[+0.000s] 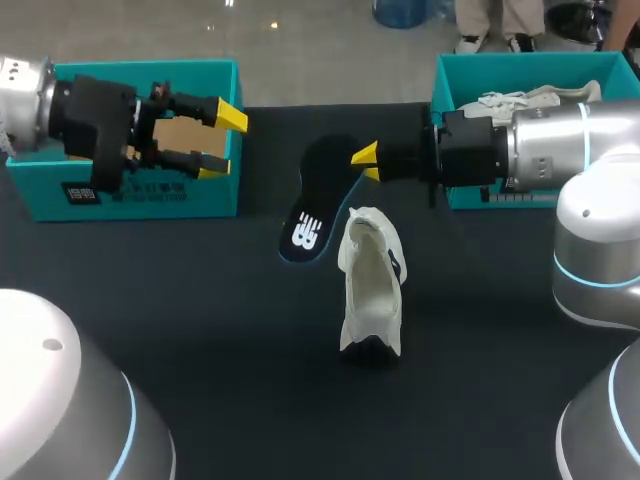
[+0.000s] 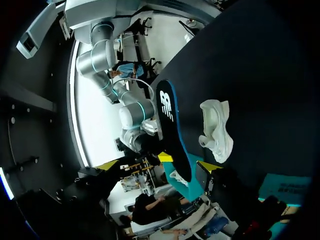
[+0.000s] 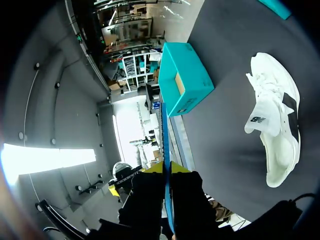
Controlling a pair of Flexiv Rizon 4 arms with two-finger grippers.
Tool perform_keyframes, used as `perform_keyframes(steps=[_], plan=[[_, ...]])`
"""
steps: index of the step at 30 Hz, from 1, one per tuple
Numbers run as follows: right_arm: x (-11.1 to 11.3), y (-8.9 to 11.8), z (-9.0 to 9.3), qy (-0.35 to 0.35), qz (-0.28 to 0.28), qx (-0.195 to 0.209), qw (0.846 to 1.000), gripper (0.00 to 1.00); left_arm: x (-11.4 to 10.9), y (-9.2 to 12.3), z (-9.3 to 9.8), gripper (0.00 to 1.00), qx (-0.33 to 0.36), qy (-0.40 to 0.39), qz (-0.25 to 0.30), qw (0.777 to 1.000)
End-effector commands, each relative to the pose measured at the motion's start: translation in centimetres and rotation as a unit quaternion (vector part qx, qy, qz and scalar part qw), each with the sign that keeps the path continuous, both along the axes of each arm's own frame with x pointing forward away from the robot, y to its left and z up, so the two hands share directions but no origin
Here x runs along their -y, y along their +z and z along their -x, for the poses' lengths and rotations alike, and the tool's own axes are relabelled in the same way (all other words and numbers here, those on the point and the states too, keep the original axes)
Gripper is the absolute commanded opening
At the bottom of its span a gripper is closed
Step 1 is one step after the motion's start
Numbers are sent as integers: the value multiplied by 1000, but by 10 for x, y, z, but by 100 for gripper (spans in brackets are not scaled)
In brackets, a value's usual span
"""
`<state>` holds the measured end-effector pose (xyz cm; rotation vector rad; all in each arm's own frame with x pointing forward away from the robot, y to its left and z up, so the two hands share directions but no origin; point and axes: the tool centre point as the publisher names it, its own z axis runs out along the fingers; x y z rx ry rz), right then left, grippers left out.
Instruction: Take the shoe out of the shoebox, open the shoe tongue, remove and reinsert the insole, then place the shoe into the shoebox
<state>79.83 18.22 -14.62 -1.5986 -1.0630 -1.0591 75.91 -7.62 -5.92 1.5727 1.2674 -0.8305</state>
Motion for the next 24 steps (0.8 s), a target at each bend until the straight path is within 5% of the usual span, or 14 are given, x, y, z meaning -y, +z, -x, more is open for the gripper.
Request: perform_keyframes(steps=[1, 6, 24], plan=[[-2, -1, 0, -1, 0, 0, 1000, 0, -5, 22, -14, 100, 9, -113, -112, 987], [-2, -1, 0, -1, 0, 0, 1000, 0, -4, 35, -14, 100, 50, -175, -259, 949], [-2, -1, 0, -1, 0, 0, 1000, 0, -4, 35, -14, 100, 50, -175, -259, 949]])
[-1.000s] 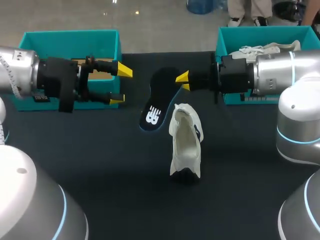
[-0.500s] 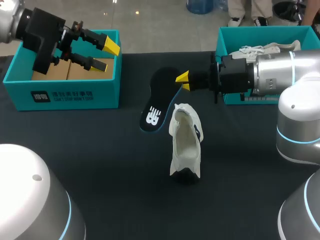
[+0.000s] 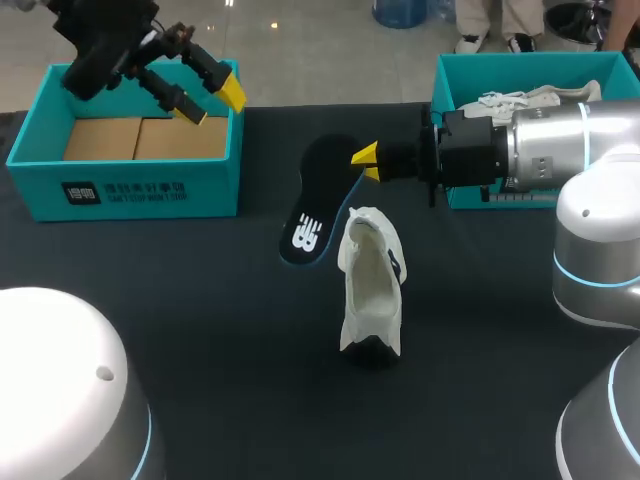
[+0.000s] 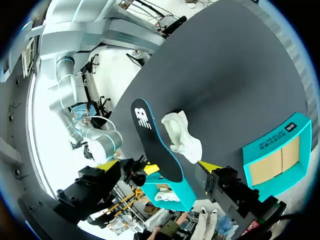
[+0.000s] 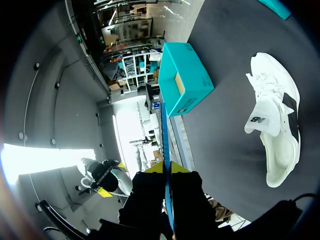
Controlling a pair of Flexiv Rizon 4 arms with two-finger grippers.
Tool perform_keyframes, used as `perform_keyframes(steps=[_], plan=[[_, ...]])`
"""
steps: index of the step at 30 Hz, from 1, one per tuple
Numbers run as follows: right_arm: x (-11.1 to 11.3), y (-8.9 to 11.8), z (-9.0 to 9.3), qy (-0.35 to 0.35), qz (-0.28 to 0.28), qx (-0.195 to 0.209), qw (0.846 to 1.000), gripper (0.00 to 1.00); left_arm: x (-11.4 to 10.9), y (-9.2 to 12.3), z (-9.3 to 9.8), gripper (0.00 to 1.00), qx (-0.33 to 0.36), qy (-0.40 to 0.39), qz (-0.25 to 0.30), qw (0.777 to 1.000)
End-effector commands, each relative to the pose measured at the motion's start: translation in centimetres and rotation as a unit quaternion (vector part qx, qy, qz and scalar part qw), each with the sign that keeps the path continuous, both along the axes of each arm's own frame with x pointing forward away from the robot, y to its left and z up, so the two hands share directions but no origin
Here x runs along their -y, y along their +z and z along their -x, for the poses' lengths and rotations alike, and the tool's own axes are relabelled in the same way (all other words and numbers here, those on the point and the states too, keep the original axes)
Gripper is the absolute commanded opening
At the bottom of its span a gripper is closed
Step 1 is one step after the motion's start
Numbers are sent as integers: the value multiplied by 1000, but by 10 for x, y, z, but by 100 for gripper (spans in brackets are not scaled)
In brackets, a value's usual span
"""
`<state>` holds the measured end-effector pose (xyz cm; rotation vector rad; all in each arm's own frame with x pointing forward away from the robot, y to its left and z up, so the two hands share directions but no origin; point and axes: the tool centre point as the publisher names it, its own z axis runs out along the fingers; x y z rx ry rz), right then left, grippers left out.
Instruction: Take the shoe out of the shoebox, open the shoe tongue, remove and reinsert the insole, then place the shoe into the shoebox
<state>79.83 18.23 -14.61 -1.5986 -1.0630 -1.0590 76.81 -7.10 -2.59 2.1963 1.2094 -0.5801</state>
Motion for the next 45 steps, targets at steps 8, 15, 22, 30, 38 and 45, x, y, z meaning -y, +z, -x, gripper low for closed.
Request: perform_keyframes(steps=[8, 15, 22, 30, 38, 45], plan=[[-2, -1, 0, -1, 0, 0, 1000, 0, 13, 11, -9, 100, 2, -10, -103, 995], [-2, -1, 0, -1, 0, 0, 1000, 0, 32, 23, -31, 100, 12, 73, -208, 975], [-2, -1, 0, -1, 0, 0, 1000, 0, 44, 24, -39, 100, -3, 107, -267, 958], [-2, -1, 0, -1, 0, 0, 1000, 0, 57, 19, -49, 100, -34, 130, -274, 952], [-2, -1, 0, -1, 0, 0, 1000, 0, 64, 17, -65, 100, -61, 144, -267, 951], [-2, -1, 0, -1, 0, 0, 1000, 0, 66, 13, -62, 100, -64, 146, -275, 948]])
